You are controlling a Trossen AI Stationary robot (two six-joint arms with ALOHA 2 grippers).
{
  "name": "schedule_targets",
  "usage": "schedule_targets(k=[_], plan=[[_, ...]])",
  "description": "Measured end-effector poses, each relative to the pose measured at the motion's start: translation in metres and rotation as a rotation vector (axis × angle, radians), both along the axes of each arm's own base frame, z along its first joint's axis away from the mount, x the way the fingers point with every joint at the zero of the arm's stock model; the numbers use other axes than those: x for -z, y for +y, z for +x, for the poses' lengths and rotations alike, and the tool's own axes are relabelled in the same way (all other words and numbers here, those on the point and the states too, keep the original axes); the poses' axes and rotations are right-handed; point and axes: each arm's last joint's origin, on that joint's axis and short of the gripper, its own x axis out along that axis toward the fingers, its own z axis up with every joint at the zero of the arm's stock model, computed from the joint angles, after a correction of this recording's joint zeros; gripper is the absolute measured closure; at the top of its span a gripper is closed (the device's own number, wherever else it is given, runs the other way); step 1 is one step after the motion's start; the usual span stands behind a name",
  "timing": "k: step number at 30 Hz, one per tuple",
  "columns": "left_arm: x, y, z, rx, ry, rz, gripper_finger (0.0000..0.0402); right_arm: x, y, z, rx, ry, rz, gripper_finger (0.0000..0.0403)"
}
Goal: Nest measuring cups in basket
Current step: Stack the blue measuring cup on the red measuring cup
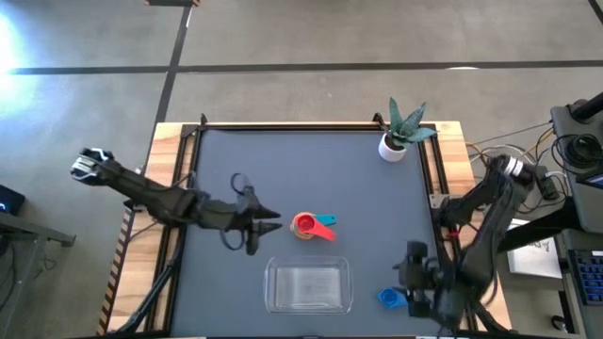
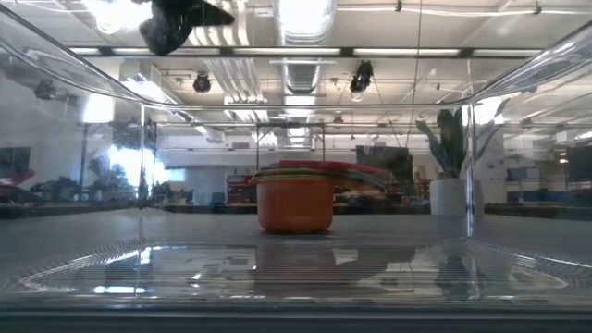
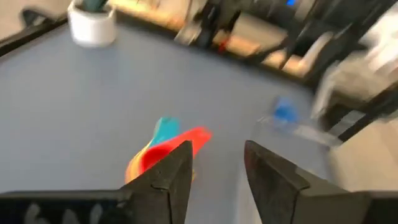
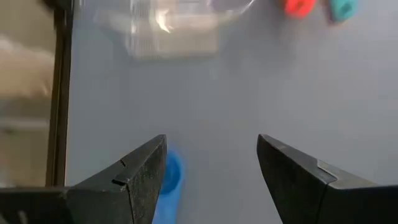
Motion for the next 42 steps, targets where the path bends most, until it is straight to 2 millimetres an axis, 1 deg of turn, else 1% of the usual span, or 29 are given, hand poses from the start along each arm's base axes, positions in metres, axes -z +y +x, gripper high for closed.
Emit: schedule_targets(k=[2, 5, 9, 11, 15, 21, 25, 28, 31, 35, 39, 42], plan=[[0.004, -0.002, -0.011, 0.025, -0.092, -0.020, 0.0283, 0.011, 0.016, -0.004, -0.020, 0.050, -0.023, 0.0165], [0.010, -0.002, -0.022, 0.043, -0.185, -0.041, 0.0295, 0.026, 0.035, -0.007, 0.008, 0.134, 0.013, 0.0165], [0.016, -0.001, -0.027, 0.050, -0.231, -0.042, 0.0305, 0.044, 0.049, -0.010, 0.033, 0.215, 0.038, 0.0165], [0.018, -0.001, -0.027, 0.052, -0.231, -0.038, 0.0308, 0.052, 0.053, -0.011, 0.031, 0.259, 0.035, 0.0165], [0.019, -0.003, -0.023, 0.054, -0.219, -0.030, 0.0309, 0.058, 0.056, -0.011, 0.055, 0.308, 0.065, 0.0149], [0.013, -0.008, -0.013, 0.077, -0.201, -0.008, 0.0309, 0.068, 0.058, -0.011, 0.090, 0.323, 0.087, 0.0095], [0.007, -0.012, -0.005, 0.107, -0.194, 0.019, 0.0309, 0.084, 0.055, -0.012, 0.117, 0.348, 0.072, 0.0063], [0.003, -0.014, -0.001, 0.117, -0.173, 0.049, 0.0309, 0.100, 0.053, -0.014, 0.114, 0.377, 0.087, 0.0051], [0.001, -0.014, -0.001, 0.124, -0.157, 0.073, 0.0309, 0.110, 0.051, -0.016, 0.112, 0.387, 0.101, 0.0050], [-0.002, -0.010, -0.009, 0.115, -0.169, 0.073, 0.0309, 0.114, 0.048, -0.017, 0.118, 0.387, 0.100, 0.0063], [0.002, -0.008, -0.016, 0.096, -0.174, 0.059, 0.0309, 0.117, 0.046, -0.018, 0.111, 0.386, 0.087, 0.0089], [0.008, -0.008, -0.019, 0.097, -0.168, 0.049, 0.0309, 0.120, 0.044, -0.019, 0.122, 0.388, 0.081, 0.0117]])
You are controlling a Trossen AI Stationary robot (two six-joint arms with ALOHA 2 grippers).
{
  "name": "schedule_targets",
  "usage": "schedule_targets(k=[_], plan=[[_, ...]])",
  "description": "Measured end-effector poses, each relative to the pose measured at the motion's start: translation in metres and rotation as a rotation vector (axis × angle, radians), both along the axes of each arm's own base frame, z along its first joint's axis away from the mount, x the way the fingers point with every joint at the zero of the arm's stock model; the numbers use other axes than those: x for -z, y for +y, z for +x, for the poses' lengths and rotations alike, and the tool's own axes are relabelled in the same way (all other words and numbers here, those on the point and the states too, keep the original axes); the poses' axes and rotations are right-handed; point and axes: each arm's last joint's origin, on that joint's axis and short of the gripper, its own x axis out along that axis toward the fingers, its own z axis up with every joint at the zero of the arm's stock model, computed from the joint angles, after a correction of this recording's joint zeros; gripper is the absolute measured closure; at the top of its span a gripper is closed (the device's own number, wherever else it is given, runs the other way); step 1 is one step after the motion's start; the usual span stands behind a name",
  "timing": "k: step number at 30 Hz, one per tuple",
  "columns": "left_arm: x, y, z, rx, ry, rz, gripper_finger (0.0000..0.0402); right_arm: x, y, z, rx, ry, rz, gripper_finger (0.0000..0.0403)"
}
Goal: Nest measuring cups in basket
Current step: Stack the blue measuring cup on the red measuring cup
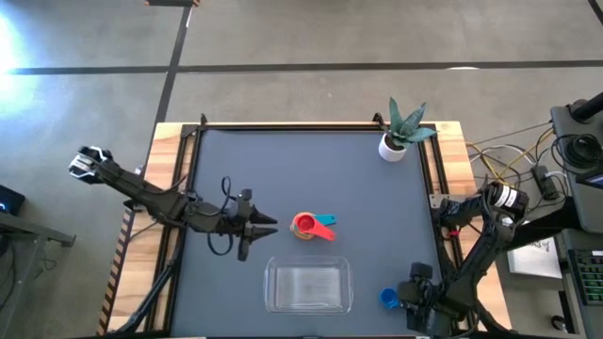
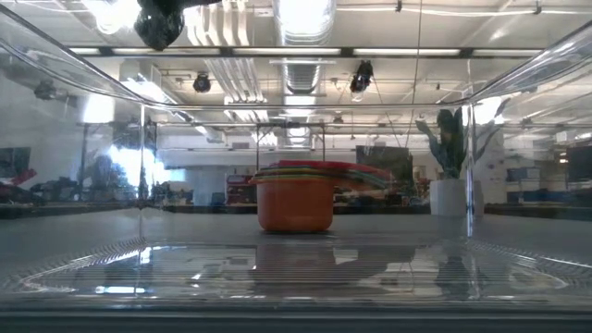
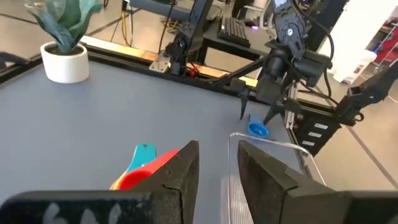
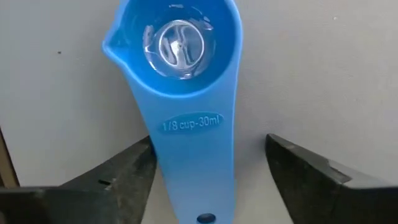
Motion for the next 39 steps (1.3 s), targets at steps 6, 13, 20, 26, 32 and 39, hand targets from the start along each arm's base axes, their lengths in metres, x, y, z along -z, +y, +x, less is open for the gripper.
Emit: schedule_targets(k=[6, 13, 20, 26, 32, 39], plan=[[0.002, -0.003, -0.004, 0.012, 0.000, -0.012, 0.0309, 0.001, -0.001, 0.000, -0.012, 0.003, -0.008, 0.0192], [-0.012, 0.002, -0.021, -0.047, -0.055, 0.024, 0.0309, -0.003, 0.000, 0.000, -0.042, 0.001, -0.011, 0.0268], [-0.021, 0.008, -0.034, -0.053, -0.098, 0.001, 0.0309, -0.012, -0.011, -0.002, -0.042, 0.001, -0.083, 0.0268], [-0.019, 0.012, -0.042, -0.063, -0.105, 0.009, 0.0309, -0.029, -0.031, 0.008, -0.001, -0.049, -0.142, 0.0268], [-0.009, 0.019, -0.053, -0.139, -0.096, -0.004, 0.0309, -0.059, -0.062, 0.037, 0.050, -0.191, -0.155, 0.0268], [0.003, 0.022, -0.057, -0.152, -0.083, -0.052, 0.0309, -0.105, -0.119, 0.087, 0.126, -0.394, -0.173, 0.0268]])
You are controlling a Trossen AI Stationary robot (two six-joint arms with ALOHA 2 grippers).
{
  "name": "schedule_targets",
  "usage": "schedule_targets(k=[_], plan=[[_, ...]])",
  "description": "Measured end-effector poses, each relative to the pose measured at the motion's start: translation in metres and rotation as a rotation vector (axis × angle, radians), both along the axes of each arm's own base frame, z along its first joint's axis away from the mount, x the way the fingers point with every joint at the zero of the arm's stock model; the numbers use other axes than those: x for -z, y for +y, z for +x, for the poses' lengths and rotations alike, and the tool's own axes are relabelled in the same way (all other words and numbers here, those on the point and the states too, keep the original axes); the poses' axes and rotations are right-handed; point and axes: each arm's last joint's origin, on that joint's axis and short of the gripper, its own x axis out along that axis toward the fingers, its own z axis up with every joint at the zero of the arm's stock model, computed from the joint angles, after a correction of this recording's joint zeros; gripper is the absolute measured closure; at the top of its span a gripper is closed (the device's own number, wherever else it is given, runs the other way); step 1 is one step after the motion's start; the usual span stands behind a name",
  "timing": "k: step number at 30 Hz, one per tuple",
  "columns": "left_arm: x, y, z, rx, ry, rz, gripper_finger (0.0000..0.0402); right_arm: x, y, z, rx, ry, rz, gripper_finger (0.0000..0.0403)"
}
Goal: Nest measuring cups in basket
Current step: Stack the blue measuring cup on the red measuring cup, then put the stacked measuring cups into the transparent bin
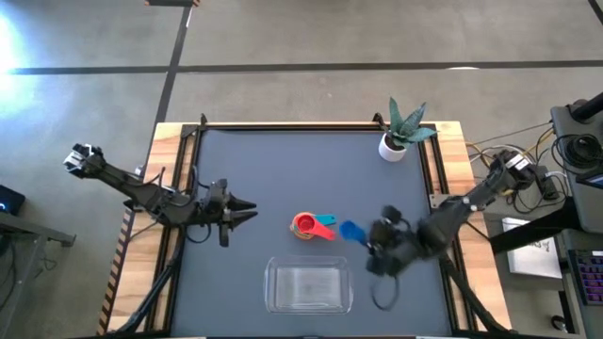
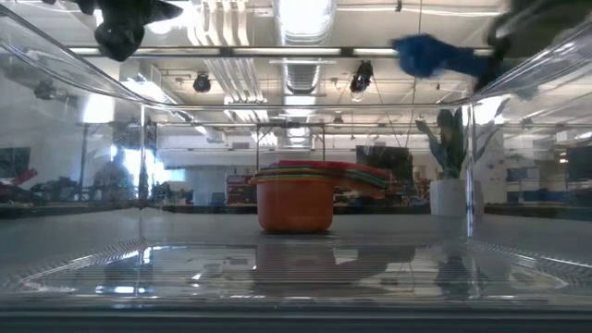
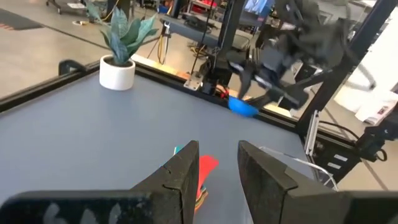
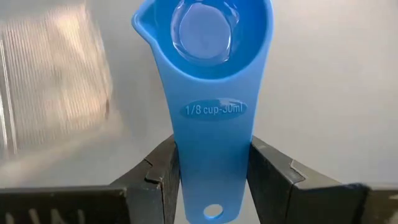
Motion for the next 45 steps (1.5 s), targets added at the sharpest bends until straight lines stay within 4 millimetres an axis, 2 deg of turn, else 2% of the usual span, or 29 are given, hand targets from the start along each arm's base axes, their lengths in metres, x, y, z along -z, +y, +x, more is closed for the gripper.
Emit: schedule_targets(k=[4, 7, 10, 15, 20, 29, 38, 45], plan=[[0.004, -0.001, 0.001, -0.001, 0.013, -0.001, 0.0309, -0.017, -0.030, 0.037, -0.039, -0.101, 0.038, 0.0268], [0.004, -0.001, 0.002, -0.001, 0.018, 0.001, 0.0309, -0.021, -0.050, 0.063, -0.083, -0.118, 0.053, 0.0268], [0.004, -0.001, 0.002, 0.000, 0.018, 0.002, 0.0309, -0.016, -0.062, 0.085, -0.113, -0.068, 0.033, 0.0266], [0.004, -0.001, 0.002, 0.005, 0.019, 0.007, 0.0309, 0.000, -0.064, 0.122, -0.213, 0.031, 0.025, 0.0260], [0.004, -0.002, 0.002, 0.017, 0.020, 0.003, 0.0309, 0.016, -0.059, 0.143, -0.231, 0.193, -0.010, 0.0260], [0.005, -0.002, 0.002, 0.034, 0.022, -0.002, 0.0309, 0.018, -0.057, 0.155, -0.234, 0.212, -0.022, 0.0245], [0.005, -0.003, 0.003, 0.044, 0.023, 0.003, 0.0309, 0.016, -0.061, 0.154, -0.236, 0.223, -0.021, 0.0170], [0.004, -0.003, 0.003, 0.060, 0.023, 0.014, 0.0309, 0.006, -0.060, 0.147, -0.244, 0.220, -0.021, 0.0128]])
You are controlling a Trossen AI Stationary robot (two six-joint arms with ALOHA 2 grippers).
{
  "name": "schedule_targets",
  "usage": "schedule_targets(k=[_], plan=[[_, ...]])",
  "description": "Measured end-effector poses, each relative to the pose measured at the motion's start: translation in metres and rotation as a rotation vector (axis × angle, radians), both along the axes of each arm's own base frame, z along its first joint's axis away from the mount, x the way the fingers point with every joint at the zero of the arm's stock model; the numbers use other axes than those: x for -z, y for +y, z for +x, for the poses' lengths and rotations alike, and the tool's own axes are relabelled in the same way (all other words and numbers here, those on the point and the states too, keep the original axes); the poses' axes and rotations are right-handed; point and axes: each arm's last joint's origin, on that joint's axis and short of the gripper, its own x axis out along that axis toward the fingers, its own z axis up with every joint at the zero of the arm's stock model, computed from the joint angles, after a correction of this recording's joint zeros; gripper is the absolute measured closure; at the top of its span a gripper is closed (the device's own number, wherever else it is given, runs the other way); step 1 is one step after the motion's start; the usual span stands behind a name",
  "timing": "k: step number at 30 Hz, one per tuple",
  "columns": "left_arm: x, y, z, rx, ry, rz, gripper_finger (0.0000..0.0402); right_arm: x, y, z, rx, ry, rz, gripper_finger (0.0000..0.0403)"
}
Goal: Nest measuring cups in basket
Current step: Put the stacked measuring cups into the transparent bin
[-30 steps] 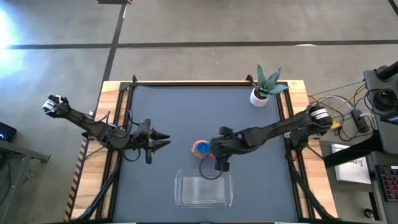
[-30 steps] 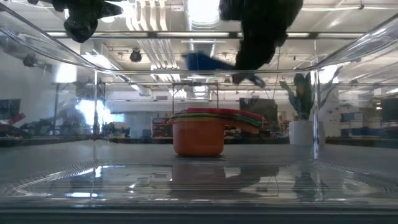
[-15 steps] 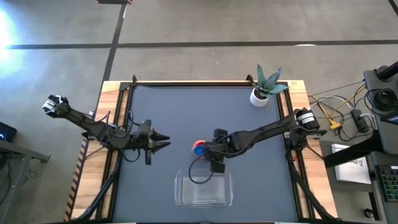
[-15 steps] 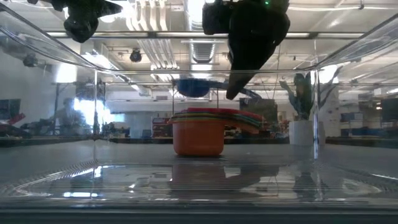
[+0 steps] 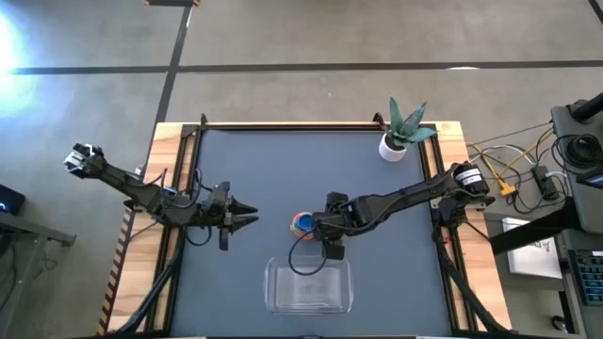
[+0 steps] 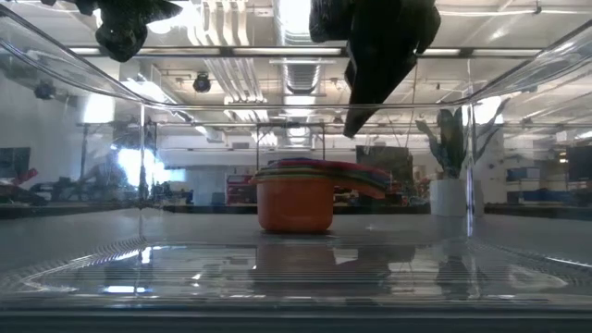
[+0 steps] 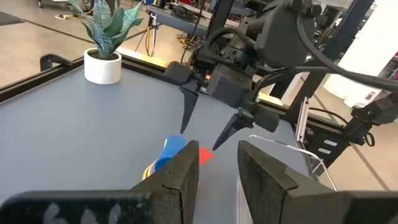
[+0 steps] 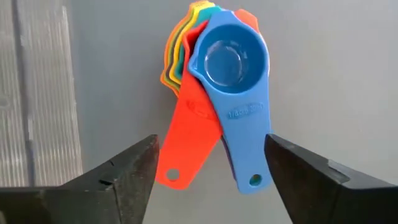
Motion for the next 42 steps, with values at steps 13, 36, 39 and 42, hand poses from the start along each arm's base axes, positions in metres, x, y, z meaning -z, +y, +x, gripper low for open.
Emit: schedule_targets(k=[13, 36, 39, 42], plan=[[-0.001, 0.000, 0.000, 0.015, 0.002, 0.083, 0.0309, 0.008, -0.006, -0.001, -0.006, 0.017, -0.017, 0.0039], [0.002, 0.000, 0.000, 0.028, 0.033, 0.167, 0.0309, 0.031, -0.029, 0.011, 0.015, 0.006, 0.074, 0.0022], [0.002, 0.000, 0.000, 0.028, 0.032, 0.167, 0.0309, 0.043, -0.029, 0.015, 0.016, 0.038, 0.069, 0.0022], [0.002, 0.000, 0.000, 0.027, 0.032, 0.165, 0.0309, 0.054, -0.030, 0.017, 0.023, 0.074, 0.064, 0.0022]])
